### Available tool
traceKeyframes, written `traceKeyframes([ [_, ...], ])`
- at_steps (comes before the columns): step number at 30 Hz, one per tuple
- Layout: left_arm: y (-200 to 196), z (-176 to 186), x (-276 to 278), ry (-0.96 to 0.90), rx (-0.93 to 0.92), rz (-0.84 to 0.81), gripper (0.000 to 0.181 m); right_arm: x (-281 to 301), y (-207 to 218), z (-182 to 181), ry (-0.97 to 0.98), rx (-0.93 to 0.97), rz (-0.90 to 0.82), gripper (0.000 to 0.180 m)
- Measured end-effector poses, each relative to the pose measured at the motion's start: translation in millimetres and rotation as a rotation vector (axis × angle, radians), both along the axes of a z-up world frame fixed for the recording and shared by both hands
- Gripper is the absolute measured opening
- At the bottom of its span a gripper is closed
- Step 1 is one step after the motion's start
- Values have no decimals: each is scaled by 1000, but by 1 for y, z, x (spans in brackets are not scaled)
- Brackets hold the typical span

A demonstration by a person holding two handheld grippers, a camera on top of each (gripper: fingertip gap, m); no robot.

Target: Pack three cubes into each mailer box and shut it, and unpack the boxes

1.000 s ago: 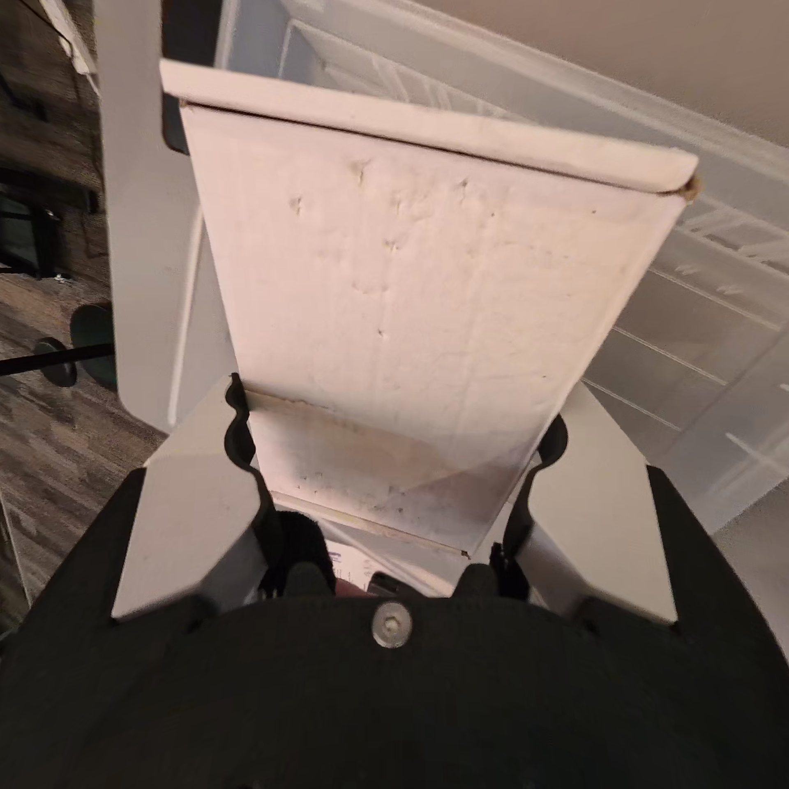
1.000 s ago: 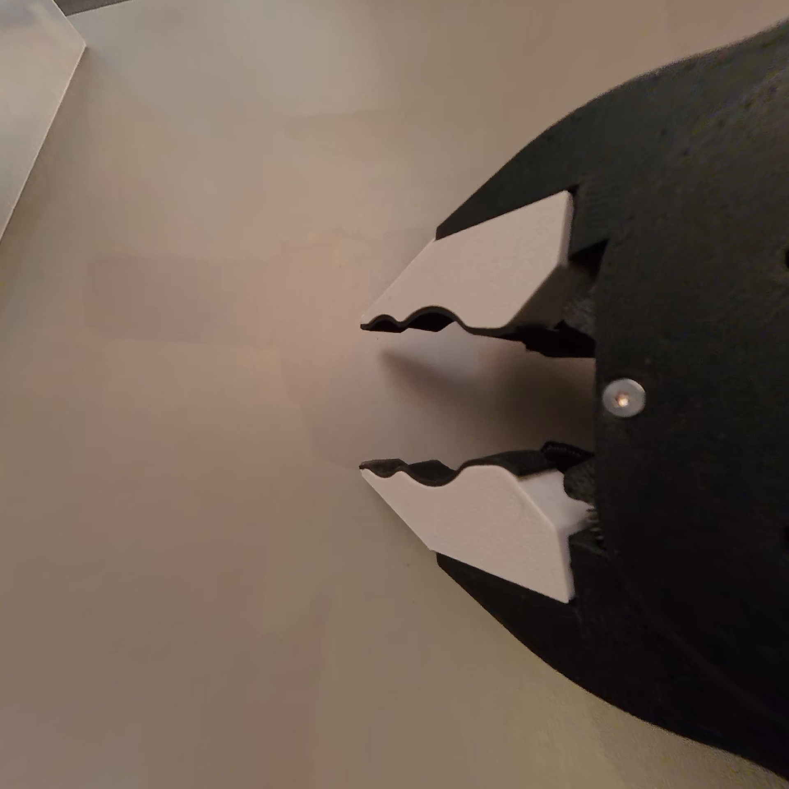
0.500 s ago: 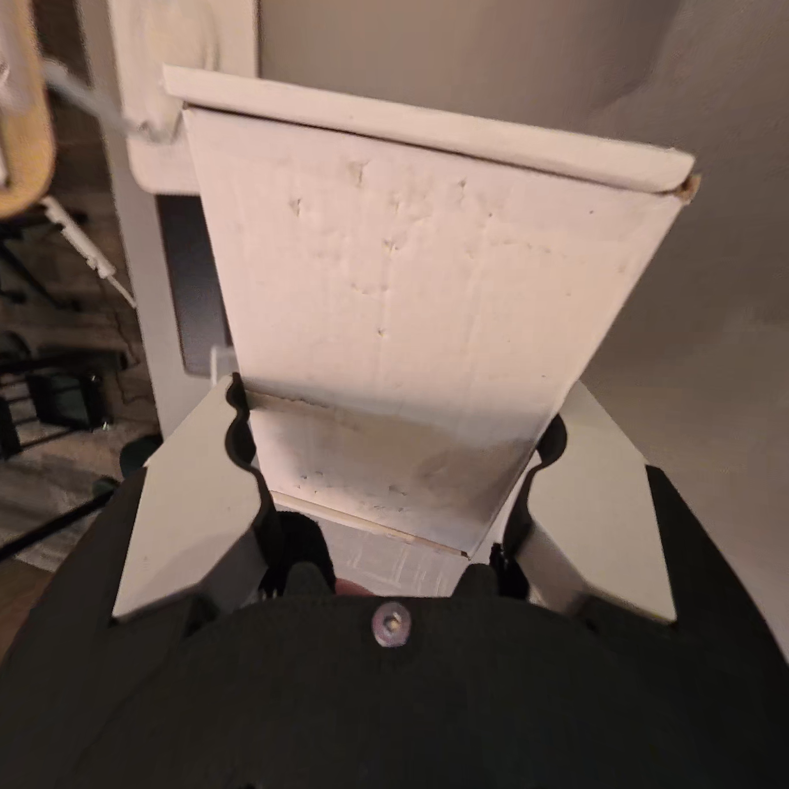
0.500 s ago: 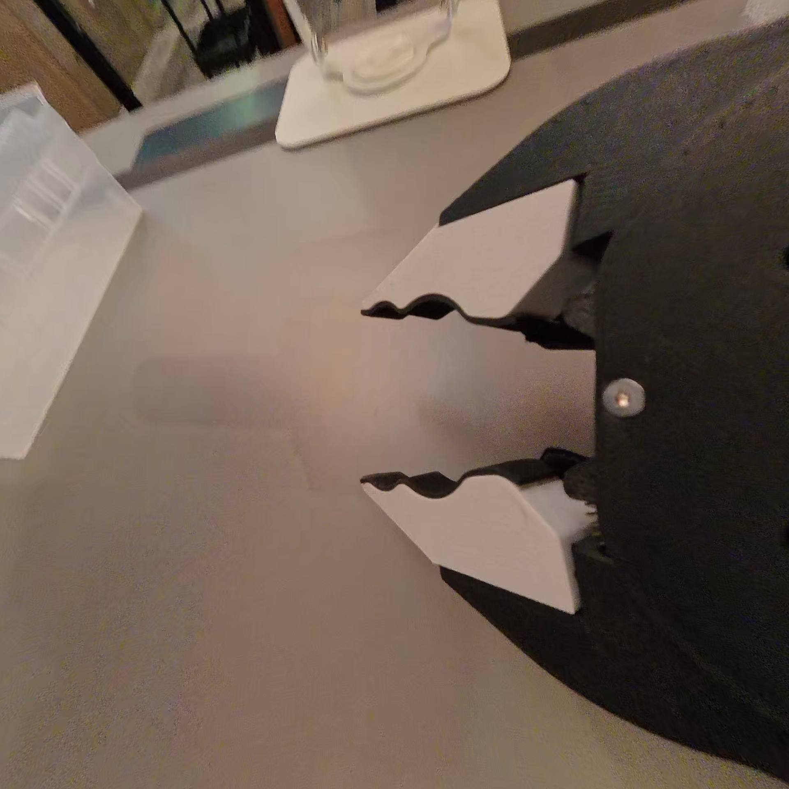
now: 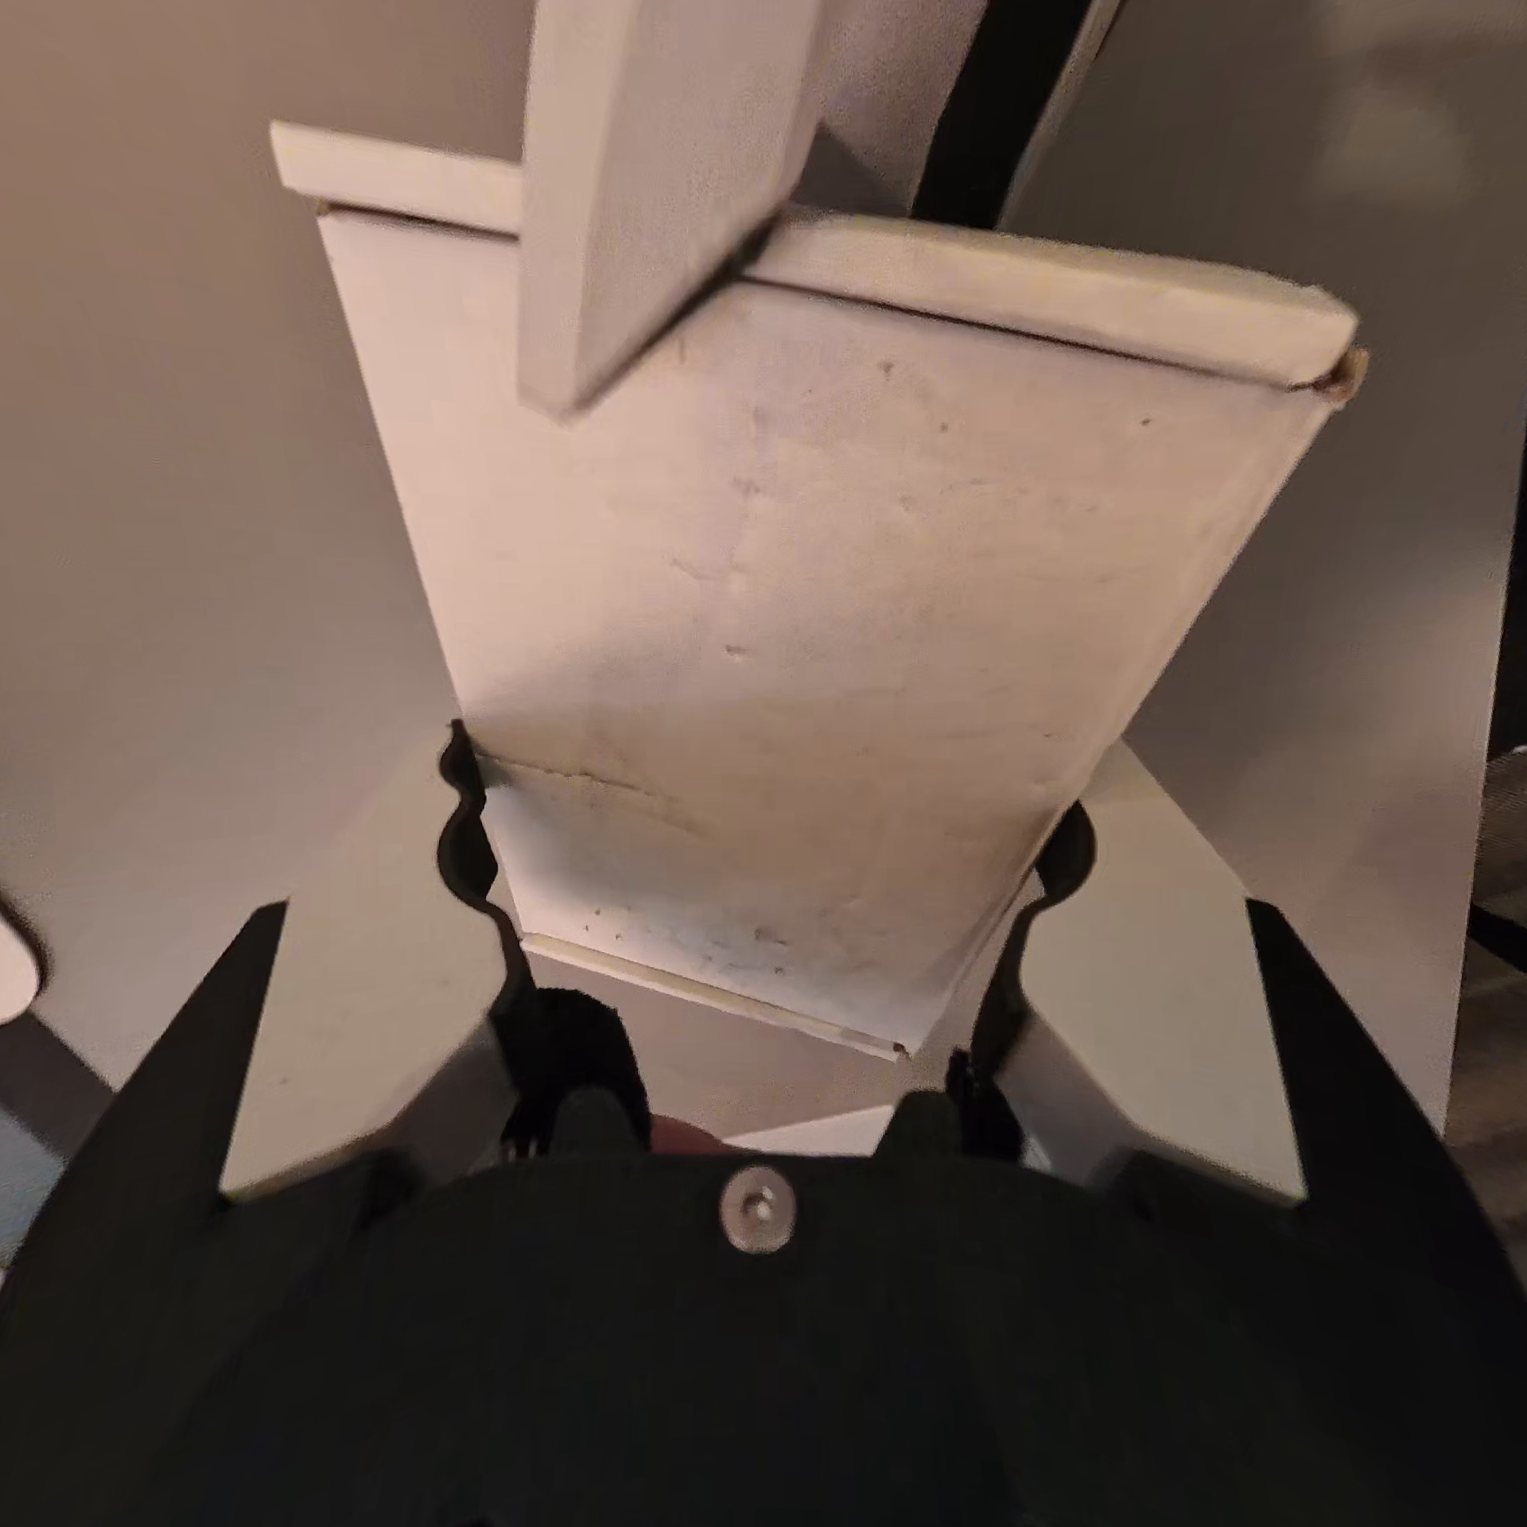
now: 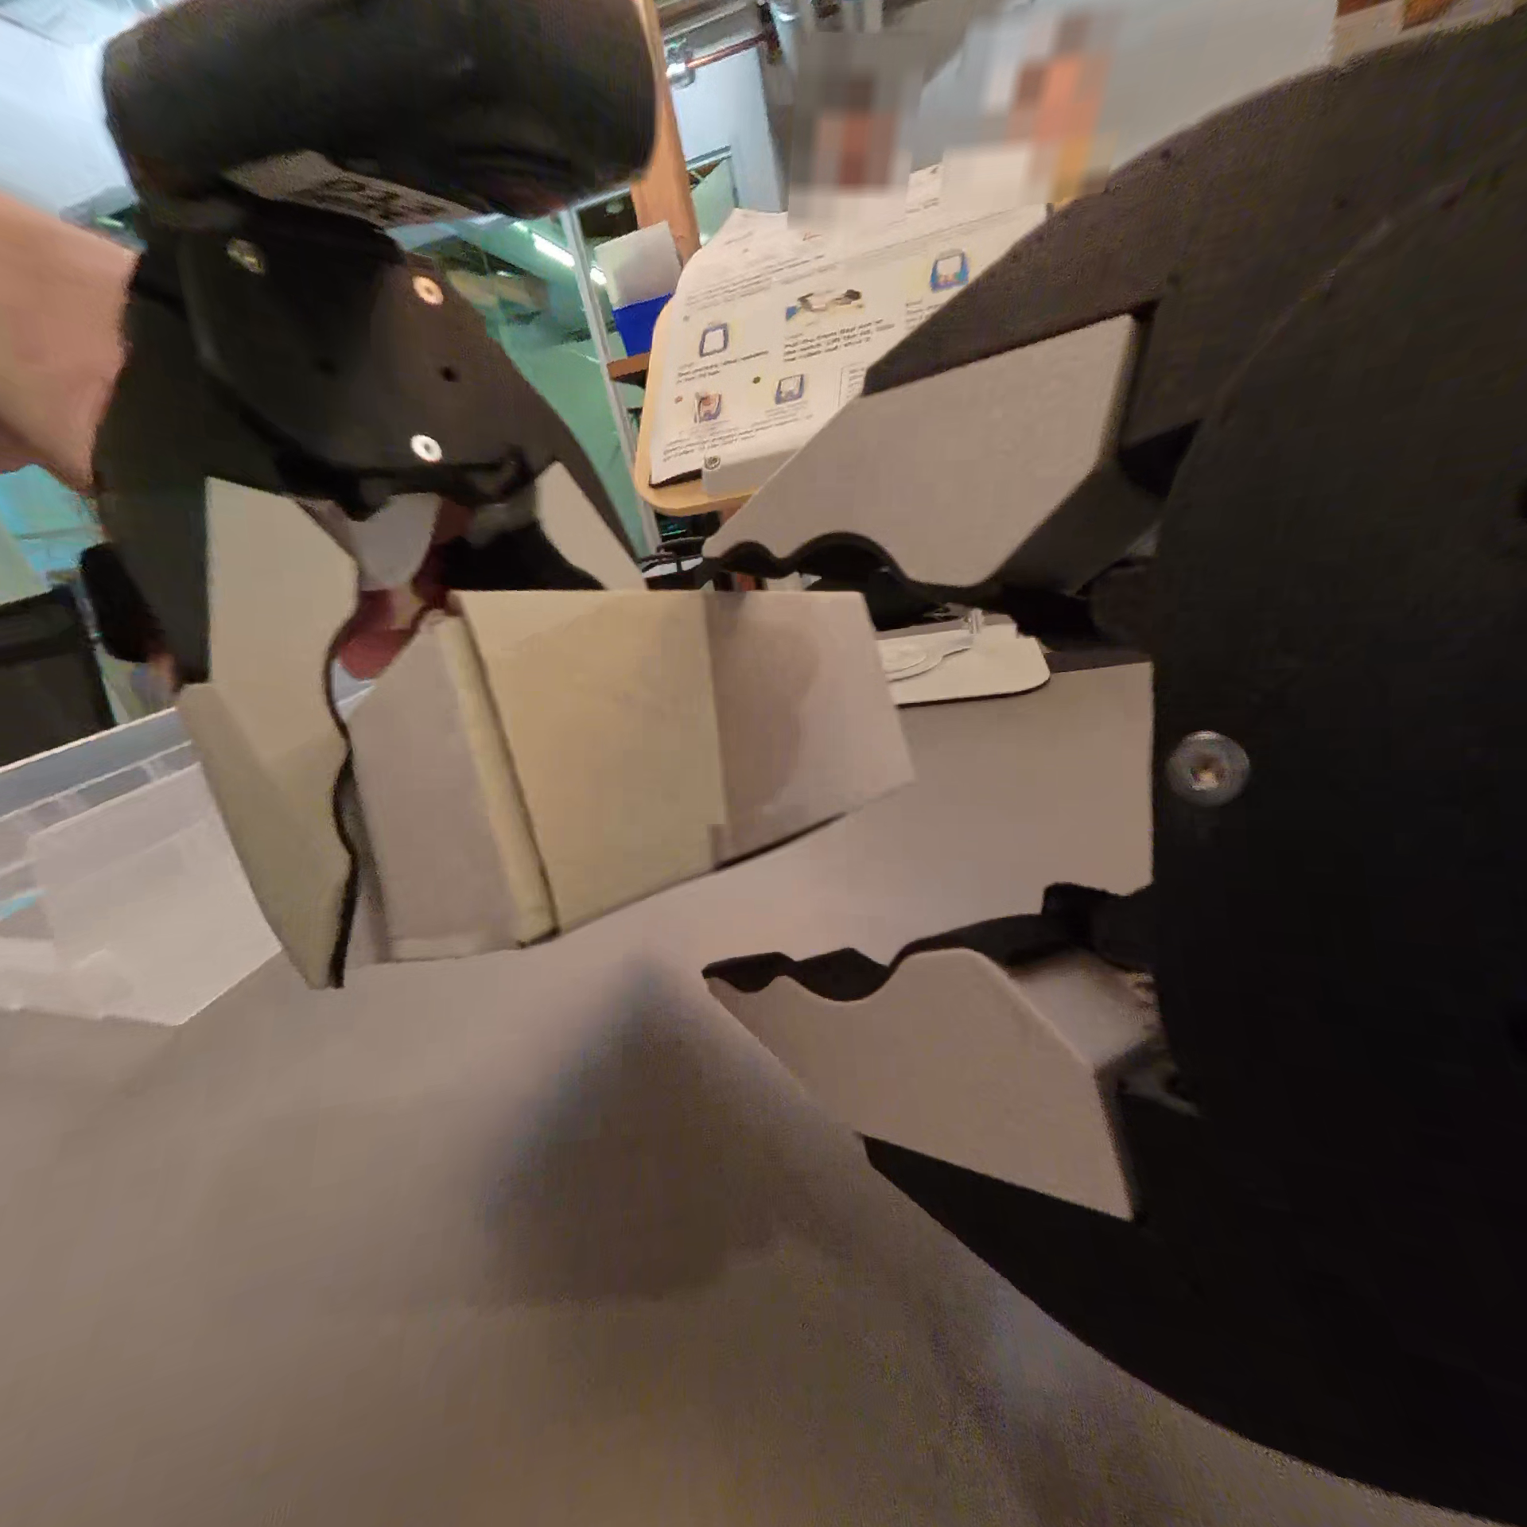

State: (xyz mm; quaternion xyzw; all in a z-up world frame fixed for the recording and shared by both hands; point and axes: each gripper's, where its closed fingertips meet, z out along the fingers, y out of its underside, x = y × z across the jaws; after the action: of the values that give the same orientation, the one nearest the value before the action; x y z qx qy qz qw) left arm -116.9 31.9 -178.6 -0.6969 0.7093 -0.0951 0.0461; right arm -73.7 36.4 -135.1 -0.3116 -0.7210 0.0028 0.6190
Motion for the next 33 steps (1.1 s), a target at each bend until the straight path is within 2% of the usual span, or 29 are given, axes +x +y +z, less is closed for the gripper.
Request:
traceKeyframes([
  [4, -7, -13, 12, 18, -32, -44, 133, 1, -5, -10, -58, -6, 25, 68],
  [8, -7, -13, 16, -3, -38, 2, 125, 6, -3, -21, -64, -96, 41, 67],
  [9, -8, -12, 13, -1, -37, 25, 132, 9, -1, -23, -60, -127, 43, 66],
  [16, -17, -8, -6, -133, 214, 159, 135, 29, 8, -30, -35, -322, 89, 66],
  [23, -12, -27, 0, -296, 524, 249, 118, 39, 14, -41, -46, -451, 104, 64],
  [26, -1, -19, 15, -434, 634, 269, 104, 42, 13, -47, -66, -492, 120, 64],
  [30, 1, -10, 29, -592, 665, 258, 80, 46, 18, -55, -76, -535, 109, 63],
  [33, 2, -8, 37, -634, 680, 253, 78, 49, 23, -62, -100, -545, 89, 64],
])
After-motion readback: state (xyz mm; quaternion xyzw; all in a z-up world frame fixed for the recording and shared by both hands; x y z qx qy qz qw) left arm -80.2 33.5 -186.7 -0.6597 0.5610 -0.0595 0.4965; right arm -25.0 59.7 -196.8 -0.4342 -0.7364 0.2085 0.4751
